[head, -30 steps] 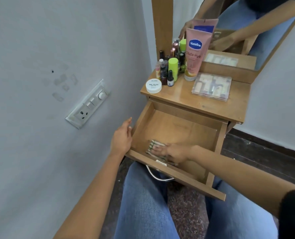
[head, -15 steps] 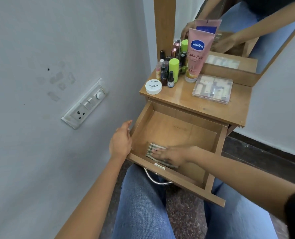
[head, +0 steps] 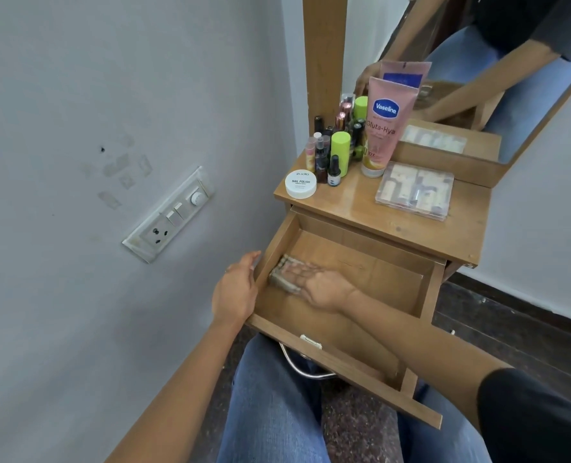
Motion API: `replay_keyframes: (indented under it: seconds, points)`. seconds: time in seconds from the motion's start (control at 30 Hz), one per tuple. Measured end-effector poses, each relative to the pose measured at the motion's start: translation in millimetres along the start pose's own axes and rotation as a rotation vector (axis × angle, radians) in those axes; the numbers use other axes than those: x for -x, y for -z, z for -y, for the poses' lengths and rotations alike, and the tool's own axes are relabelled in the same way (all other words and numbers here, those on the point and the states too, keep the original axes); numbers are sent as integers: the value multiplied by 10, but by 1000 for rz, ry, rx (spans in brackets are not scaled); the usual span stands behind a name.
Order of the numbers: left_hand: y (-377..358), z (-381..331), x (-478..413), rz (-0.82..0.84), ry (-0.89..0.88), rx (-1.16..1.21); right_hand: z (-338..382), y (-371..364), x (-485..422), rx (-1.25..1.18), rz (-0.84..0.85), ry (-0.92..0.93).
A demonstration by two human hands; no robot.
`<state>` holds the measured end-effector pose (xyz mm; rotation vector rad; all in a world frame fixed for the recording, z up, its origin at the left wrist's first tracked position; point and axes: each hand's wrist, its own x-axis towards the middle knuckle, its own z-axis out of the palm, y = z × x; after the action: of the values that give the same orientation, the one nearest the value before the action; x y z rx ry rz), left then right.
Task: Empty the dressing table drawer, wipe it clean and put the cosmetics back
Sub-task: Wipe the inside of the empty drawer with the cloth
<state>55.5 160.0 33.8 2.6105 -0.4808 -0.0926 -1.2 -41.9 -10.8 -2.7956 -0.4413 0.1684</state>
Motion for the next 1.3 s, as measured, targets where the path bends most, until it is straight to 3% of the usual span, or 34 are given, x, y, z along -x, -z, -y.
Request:
replay_keyframes:
  seconds: [0.1,0.27,0.7,0.93,1.13,1.3]
  points:
    - [-4,-12,-4,0,-5,-4,-273,154,-125,38,28,-230]
    - [-1,-17,-4,-14,11,-6,-231,183,-286,-64,41,-397]
    - [59,-76,14,-29,-16,2,449,67,48,-286,318,-192]
    - [130,-158,66,-22,-26,7,399,149,507,-346,351,-274]
    - [-23,-609,342,-46,-214,-110,279,260,977,-362,254,-411]
    - [-263,-938,649,2,-213,-191,299,333,1183,-394,113,-622]
